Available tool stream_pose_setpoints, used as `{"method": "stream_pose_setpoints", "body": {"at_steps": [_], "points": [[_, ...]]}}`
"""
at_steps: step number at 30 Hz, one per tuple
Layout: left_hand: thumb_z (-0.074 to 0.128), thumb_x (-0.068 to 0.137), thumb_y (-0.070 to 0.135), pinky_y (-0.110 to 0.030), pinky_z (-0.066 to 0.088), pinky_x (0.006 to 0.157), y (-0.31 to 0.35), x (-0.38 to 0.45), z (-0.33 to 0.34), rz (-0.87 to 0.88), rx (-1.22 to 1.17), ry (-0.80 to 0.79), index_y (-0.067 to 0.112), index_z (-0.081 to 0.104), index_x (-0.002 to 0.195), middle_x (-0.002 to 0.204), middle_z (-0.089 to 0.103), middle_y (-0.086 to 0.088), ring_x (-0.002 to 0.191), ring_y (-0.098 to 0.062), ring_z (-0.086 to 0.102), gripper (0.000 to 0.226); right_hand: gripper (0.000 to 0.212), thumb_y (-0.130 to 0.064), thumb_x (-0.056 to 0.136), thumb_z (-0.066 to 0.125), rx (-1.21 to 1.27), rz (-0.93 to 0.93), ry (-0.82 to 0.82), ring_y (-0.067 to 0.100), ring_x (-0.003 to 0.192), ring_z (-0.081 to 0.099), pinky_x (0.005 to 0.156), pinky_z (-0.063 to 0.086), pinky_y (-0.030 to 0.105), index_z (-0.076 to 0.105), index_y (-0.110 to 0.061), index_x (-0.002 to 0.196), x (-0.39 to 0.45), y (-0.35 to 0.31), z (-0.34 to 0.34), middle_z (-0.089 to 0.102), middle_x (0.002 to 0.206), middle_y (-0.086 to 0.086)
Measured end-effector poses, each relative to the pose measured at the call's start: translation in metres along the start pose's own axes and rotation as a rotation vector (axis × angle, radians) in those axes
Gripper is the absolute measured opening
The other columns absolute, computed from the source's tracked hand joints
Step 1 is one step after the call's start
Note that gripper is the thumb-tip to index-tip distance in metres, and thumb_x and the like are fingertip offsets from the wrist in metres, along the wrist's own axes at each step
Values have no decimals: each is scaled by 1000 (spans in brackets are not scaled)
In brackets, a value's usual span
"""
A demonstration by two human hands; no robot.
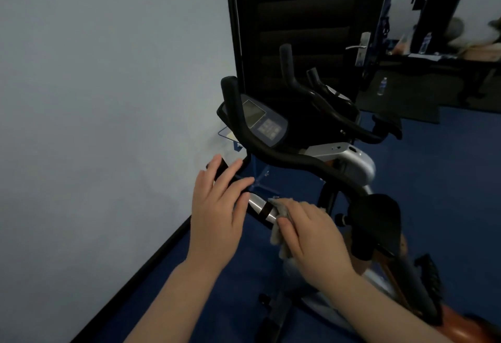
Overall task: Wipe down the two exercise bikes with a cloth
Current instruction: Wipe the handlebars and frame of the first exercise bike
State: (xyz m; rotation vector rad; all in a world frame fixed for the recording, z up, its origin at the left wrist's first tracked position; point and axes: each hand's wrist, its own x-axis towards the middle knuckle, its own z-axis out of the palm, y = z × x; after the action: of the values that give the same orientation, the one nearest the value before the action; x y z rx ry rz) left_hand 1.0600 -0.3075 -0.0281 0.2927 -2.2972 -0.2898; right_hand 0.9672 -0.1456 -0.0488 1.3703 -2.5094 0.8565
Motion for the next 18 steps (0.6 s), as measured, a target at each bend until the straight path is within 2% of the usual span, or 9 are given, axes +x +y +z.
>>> {"method": "stream_pose_setpoints", "body": {"at_steps": [3,5,8,10,11,13,15,16,18], "points": [[43,100,26,-43,37,107,-5,5,0,52,141,-15,15,70,114,135,59,1,139,-25,35,33,35,-34,100,29,-52,105,147,19,77,61,73,46,36,60,-22,109,13,-24,8,63,86,-4],[46,98,22,-34,38,99,-7,11,-3,55,151,34,15,71,112,123,65,3,129,-22,43,30,40,-41,100,23,-27,142,84,18,79,60,74,47,37,55,-26,118,16,-34,10,63,92,-4],[51,93,16,-25,33,89,-10,29,-8,21,120,75,17,71,110,113,66,4,114,-18,47,26,45,-42,100,27,32,-8,-34,15,91,58,81,46,32,46,-28,138,8,-6,-1,60,106,-6],[54,92,13,-23,30,88,-12,34,-9,-29,73,57,16,71,110,114,64,4,111,-16,47,25,40,-27,99,47,81,-121,-18,19,99,60,87,46,33,52,-17,138,-1,18,-6,62,111,0],[54,93,11,-23,31,90,-13,34,-8,-53,33,43,15,70,111,117,62,2,112,-14,48,24,38,-20,96,53,114,-120,54,21,99,61,87,46,36,57,-13,133,-5,19,-2,64,109,2],[54,96,7,-26,38,94,-14,31,-5,-90,-53,23,11,69,113,120,59,0,114,-9,46,22,32,-21,93,52,198,20,223,19,92,61,84,45,35,65,-15,122,-4,1,13,65,100,-1],[53,97,8,-20,39,96,-12,29,-3,-127,-101,35,11,68,114,120,56,3,114,-2,41,23,32,-29,94,46,226,147,314,12,87,56,80,39,28,63,-23,120,2,-22,25,61,95,-9],[52,97,9,-15,36,96,-11,29,-2,-141,-117,50,11,68,113,118,54,6,113,-1,39,23,33,-31,94,45,199,122,291,11,87,55,79,38,27,61,-26,123,2,-22,25,61,97,-10],[53,97,6,-10,35,94,-8,29,-1,-163,-154,73,13,67,112,116,51,11,113,0,39,22,39,-30,93,49,157,-54,227,12,92,59,80,41,30,59,-23,130,0,1,17,64,103,-8]]}}
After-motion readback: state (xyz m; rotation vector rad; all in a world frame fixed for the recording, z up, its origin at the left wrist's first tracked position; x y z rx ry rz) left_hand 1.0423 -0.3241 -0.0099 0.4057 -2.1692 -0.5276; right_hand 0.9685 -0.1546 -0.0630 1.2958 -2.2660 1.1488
